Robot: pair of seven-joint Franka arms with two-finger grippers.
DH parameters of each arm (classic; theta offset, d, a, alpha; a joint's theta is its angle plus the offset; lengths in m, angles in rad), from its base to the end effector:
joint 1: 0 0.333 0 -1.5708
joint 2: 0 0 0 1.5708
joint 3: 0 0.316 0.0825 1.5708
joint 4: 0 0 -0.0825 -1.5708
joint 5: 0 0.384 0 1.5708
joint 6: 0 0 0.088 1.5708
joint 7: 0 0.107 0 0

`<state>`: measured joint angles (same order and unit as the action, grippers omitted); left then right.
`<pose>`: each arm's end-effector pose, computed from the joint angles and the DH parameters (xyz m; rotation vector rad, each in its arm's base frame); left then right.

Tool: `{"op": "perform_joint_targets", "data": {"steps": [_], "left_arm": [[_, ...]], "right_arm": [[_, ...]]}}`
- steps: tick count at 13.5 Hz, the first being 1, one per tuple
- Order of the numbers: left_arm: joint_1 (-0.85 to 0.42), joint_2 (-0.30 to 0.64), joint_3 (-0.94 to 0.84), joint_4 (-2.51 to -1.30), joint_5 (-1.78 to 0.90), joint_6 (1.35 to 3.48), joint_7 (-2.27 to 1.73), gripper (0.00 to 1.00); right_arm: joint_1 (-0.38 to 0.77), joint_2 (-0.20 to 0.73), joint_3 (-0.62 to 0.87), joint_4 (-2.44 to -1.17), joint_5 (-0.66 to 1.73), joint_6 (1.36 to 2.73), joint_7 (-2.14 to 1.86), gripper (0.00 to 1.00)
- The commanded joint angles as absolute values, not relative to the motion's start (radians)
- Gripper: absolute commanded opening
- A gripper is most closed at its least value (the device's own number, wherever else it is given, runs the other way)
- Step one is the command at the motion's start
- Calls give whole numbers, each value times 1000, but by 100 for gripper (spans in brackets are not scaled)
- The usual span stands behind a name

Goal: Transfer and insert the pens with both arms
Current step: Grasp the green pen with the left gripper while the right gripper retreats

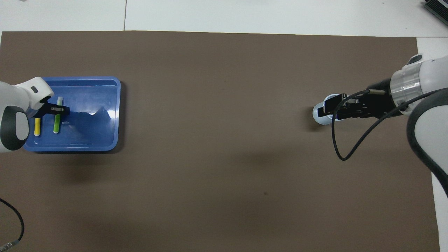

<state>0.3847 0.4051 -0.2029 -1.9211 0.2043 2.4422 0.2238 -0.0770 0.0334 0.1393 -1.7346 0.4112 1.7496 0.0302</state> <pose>0.6247 0.1226 0.2965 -3.0386 0.2576 -0.1724 0.5699 0.0704 0.5508 -2.7332 0.0626 0.0511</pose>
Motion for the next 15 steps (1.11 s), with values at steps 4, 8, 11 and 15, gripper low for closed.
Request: {"op": "perform_joint_targets", "data": {"steps": [4,8,11,15], "left_arm": [[379,397,-204,-1873,221,2344,226,0],[339,393,-209,-1728,164,2144,198,0],[316,371,-216,-1684,48,2062,77,0],[258,321,-219,-1686,-108,2013,-180,0]], "right_arm": [[-103,-2,140,-1775,468,1761,38,67],[-103,-2,138,-1775,472,1755,38,68],[-104,-2,138,-1773,472,1752,38,68],[-104,-2,137,-1773,472,1749,40,69]]}}
